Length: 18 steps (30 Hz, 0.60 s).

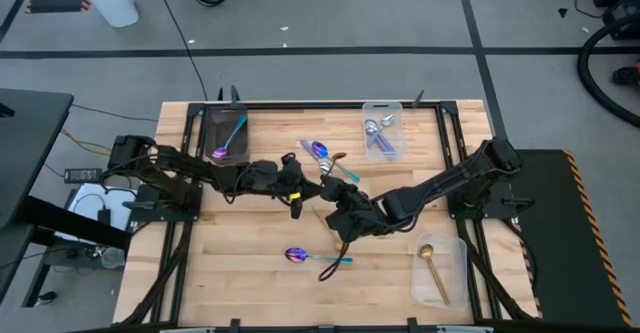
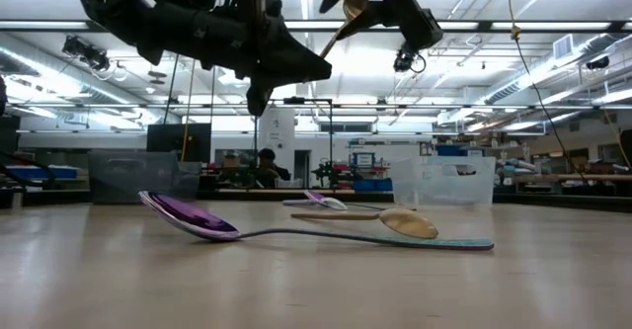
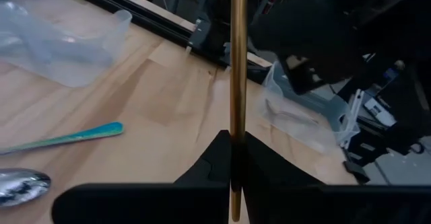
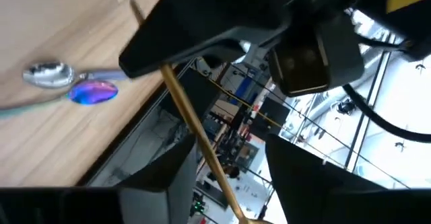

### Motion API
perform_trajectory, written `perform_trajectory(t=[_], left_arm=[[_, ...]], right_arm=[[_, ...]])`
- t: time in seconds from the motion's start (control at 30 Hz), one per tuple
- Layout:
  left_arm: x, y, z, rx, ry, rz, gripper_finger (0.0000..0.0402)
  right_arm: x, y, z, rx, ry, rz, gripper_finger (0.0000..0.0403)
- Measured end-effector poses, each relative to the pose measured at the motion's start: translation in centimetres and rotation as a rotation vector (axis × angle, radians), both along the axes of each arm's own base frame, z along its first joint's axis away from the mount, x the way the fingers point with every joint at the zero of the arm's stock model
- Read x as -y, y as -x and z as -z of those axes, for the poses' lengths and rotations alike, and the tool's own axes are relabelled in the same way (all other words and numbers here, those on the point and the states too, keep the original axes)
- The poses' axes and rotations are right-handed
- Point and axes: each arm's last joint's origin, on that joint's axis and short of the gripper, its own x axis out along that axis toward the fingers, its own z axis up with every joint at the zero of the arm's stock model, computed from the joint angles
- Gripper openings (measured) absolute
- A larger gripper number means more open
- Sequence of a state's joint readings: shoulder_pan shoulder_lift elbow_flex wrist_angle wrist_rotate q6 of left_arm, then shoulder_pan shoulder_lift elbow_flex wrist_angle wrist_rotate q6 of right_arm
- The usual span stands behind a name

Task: Sort silverware by color (type)
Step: Put the gold spoon into the bottom transparent bin

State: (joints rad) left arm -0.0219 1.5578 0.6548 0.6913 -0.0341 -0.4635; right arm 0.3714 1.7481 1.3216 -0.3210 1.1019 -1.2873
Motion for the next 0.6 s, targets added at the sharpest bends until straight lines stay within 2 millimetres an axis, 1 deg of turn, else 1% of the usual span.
perform_trajectory(t=[0.1, 0.27, 0.43, 0.6], left_arm=[[-0.5, 0.0, 0.0, -0.002, -0.030, -0.008, 0.0021], [-1.5, 0.0, 0.0, -0.005, -0.073, -0.034, 0.0021], [-2.2, 0.1, 0.0, -0.010, -0.096, -0.050, 0.0021], [-2.2, 0.1, 0.0, -0.014, -0.137, -0.038, 0.0021]], right_arm=[[0.0, 0.0, -0.1, 0.059, -0.048, 0.021, 0.0199], [0.0, 0.0, -0.1, 0.169, -0.138, 0.076, 0.0195], [0.0, 0.0, 0.0, 0.366, -0.315, 0.164, 0.0183], [0.2, 0.5, 0.0, 0.582, -0.505, 0.279, 0.0169]])
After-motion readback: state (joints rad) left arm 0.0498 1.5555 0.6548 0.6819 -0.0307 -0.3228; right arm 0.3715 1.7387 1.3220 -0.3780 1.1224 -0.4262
